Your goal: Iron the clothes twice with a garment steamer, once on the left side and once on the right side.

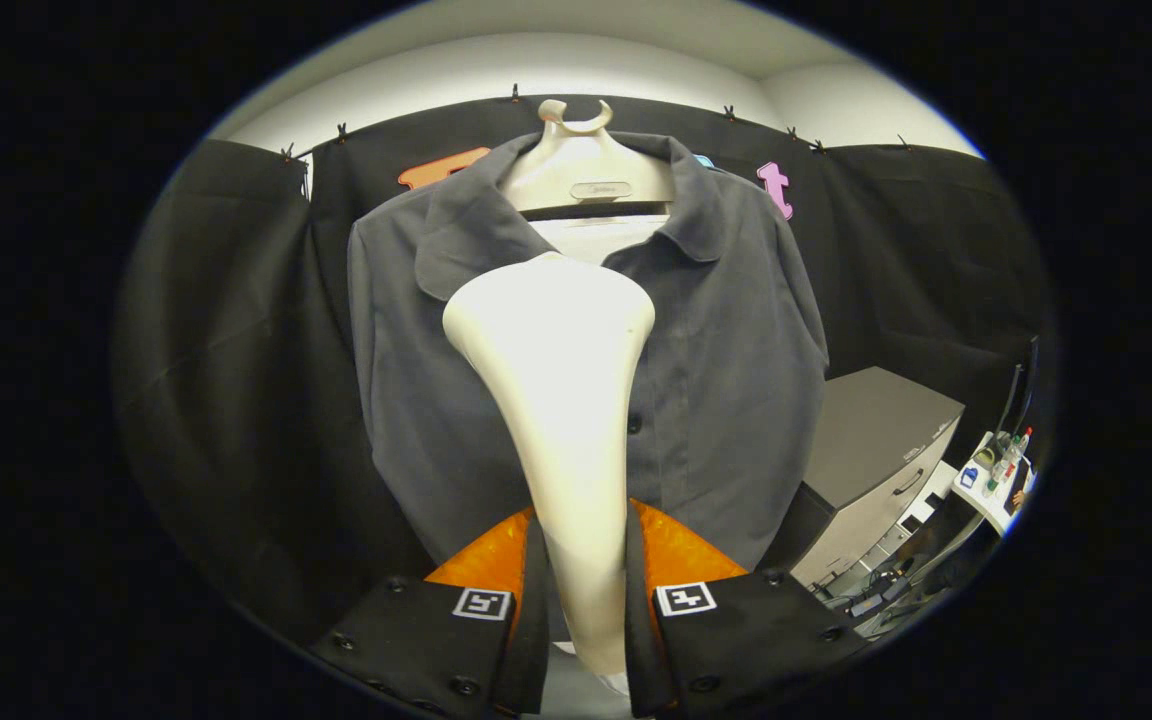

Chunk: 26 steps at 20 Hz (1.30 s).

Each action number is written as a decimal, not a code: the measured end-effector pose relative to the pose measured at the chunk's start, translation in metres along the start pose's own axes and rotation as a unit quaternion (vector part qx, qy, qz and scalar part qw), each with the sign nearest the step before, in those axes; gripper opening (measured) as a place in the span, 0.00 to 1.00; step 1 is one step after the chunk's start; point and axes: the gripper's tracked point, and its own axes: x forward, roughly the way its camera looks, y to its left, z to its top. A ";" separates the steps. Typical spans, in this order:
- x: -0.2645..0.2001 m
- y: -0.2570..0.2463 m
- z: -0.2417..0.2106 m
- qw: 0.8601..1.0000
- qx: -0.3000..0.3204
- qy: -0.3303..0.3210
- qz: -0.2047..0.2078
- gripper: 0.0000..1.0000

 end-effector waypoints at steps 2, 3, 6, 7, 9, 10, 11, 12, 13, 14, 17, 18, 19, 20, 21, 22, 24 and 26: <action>0.006 0.008 -0.004 1.000 -0.003 0.003 0.003 0.39; 0.010 0.011 -0.006 1.000 -0.005 0.006 0.004 0.39; 0.019 0.015 -0.015 1.000 -0.008 0.019 0.001 0.39; 0.023 0.018 -0.017 1.000 -0.009 0.022 0.001 0.39; 0.031 0.023 -0.024 0.999 -0.011 0.032 0.005 0.39; 0.034 0.025 -0.027 0.999 -0.013 0.038 0.006 0.39; 0.038 0.028 -0.030 0.999 -0.014 0.043 0.006 0.39; 0.040 0.028 -0.032 0.999 -0.015 0.045 0.007 0.39; 0.041 0.028 -0.033 0.999 -0.016 0.047 0.008 0.39; 0.041 0.029 -0.035 0.999 -0.016 0.050 0.009 0.39; 0.044 0.031 -0.042 0.998 -0.014 0.060 0.013 0.39; 0.044 0.031 -0.045 0.998 -0.013 0.064 0.014 0.39; 0.044 0.030 -0.048 0.997 -0.013 0.068 0.016 0.39; 0.044 0.031 -0.052 0.997 -0.012 0.073 0.016 0.39; 0.043 0.030 -0.055 0.997 -0.012 0.077 0.018 0.39; 0.044 0.030 -0.057 0.997 -0.012 0.080 0.019 0.39; 0.043 0.028 -0.063 0.996 -0.013 0.086 0.021 0.39; 0.042 0.025 -0.069 0.995 -0.013 0.093 0.022 0.39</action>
